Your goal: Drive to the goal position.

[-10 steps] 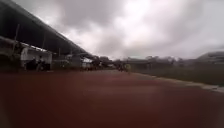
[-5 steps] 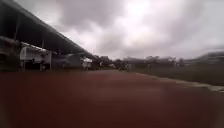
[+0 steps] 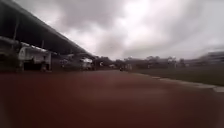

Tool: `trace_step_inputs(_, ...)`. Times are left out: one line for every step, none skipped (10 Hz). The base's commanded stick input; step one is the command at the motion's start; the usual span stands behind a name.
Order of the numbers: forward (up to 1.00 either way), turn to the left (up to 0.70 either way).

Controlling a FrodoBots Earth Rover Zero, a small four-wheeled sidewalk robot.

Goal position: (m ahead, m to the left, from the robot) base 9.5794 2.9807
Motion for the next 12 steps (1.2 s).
trace_step_inputs(0.50,0.02)
trace_step_inputs(0.50,0.02)
trace_step_inputs(0.50,0.02)
trace_step_inputs(0.50,0.02)
trace_step_inputs(0.50,0.02)
trace_step_inputs(0.50,0.02)
trace_step_inputs(0.50,0.02)
trace_step_inputs(0.50,0.02)
trace_step_inputs(0.50,-0.28)
trace_step_inputs(0.50,-0.48)
trace_step_inputs(0.50,-0.48)
trace_step_inputs(0.50,-0.48)
